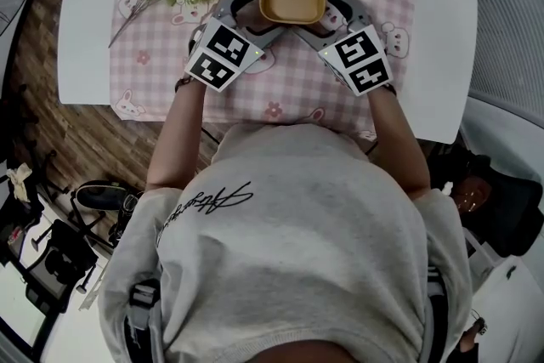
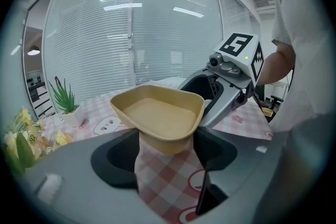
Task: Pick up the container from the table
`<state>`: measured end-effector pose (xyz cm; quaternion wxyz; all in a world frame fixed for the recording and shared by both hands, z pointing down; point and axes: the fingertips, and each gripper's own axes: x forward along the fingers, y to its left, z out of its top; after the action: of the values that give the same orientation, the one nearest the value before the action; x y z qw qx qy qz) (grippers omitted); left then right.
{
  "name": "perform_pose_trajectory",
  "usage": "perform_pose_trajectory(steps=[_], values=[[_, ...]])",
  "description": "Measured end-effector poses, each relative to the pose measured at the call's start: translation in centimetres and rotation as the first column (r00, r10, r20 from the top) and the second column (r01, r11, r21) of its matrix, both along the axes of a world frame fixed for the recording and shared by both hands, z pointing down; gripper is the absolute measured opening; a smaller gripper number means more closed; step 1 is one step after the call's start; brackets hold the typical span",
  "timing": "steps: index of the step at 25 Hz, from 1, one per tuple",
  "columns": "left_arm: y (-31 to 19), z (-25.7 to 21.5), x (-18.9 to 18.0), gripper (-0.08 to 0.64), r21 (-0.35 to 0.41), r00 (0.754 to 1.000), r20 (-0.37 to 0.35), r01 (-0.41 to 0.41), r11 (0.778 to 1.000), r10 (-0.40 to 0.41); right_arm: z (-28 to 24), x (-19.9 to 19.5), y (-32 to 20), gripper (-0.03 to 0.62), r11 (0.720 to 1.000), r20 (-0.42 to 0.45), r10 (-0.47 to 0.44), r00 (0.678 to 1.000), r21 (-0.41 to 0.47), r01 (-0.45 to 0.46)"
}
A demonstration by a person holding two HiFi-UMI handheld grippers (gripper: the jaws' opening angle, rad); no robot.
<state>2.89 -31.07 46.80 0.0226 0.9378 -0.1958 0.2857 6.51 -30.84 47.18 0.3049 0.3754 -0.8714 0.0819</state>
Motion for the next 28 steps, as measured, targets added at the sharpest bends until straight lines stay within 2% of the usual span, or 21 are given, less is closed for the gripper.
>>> perform_pose_trajectory(steps=[15, 22, 28], values=[[1.3, -2.2, -0.9, 0.318, 0.010, 1.000, -0.016, -0.008, 1.000, 0.008, -2.1, -0.9, 1.3, 0.357, 1.000, 0.016, -0.004, 1.000, -0.004, 0.004], [1.7, -2.9, -1.2, 0.316, -0.002, 0.999, -0.045, 0.001, 1.000, -0.001, -3.1, -1.2, 1.6, 0.357, 1.000, 0.018, -0.011, 1.000, 0.008, 0.011], [1.9, -4.2, -1.4, 0.316, 0.017, 0.999, -0.045, -0.012, 1.000, 0.013, -4.1, -1.2, 1.9, 0.357, 1.000, 0.052, 0.000, 0.999, 0.009, 0.000]])
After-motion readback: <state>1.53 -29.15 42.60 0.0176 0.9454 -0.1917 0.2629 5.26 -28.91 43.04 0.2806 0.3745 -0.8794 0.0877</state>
